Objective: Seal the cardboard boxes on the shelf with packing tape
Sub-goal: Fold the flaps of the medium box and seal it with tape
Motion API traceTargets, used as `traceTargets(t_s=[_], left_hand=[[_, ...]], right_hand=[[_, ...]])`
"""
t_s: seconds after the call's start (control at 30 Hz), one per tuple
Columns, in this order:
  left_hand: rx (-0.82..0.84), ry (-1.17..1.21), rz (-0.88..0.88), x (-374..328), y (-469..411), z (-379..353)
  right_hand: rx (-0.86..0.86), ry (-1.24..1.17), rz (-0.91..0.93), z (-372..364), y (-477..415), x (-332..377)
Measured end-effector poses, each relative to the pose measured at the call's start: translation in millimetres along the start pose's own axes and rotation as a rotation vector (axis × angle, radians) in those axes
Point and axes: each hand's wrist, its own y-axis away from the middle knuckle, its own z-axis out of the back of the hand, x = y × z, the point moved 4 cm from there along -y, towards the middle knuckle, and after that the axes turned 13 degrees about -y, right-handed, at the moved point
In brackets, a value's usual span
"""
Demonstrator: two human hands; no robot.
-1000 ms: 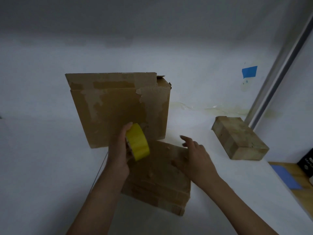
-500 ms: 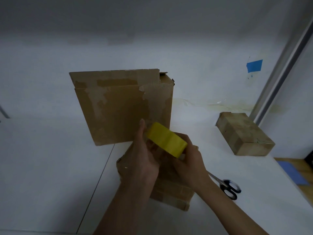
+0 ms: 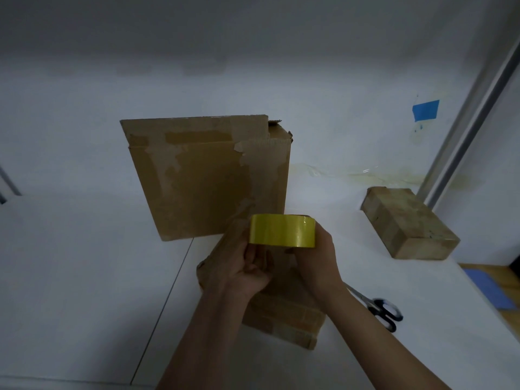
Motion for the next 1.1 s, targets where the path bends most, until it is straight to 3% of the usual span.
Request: traceTargets(t_s=[0.2, 0.3, 0.37, 0.47, 0.63, 0.77, 0.9, 1.1], left_hand=[[-0.127, -0.070, -0.321, -15, 12, 7], [-0.342, -0.176, -0.601, -48, 22, 24], [-0.407, -0.166, -0.668, -67, 24, 33], [-0.427, -0.212, -0.660, -66, 17, 39], [-0.470, -0.223, -0.719, -65, 13, 40], [-0.492, -0.212, -0.648, -69, 6, 44], [-0.630, -0.208, -0.893, -86, 8, 62], [-0.591, -0.323, -0.768, -72, -10, 74]], right_hand=[[0.038, 0.328, -0.005, 0, -2, 12], [-0.059, 0.623, 0.032, 20, -4, 12], [-0.146, 0.796, 0.115, 34, -2, 15], [-0.201, 0.756, 0.129, 42, -4, 12], [-0.154, 0.504, 0.138, 39, -5, 6], [-0.103, 0.572, 0.218, 35, 2, 6], [-0.206, 0.654, 0.321, 57, 3, 13], [-0.216, 0.634, 0.301, 73, 2, 9]])
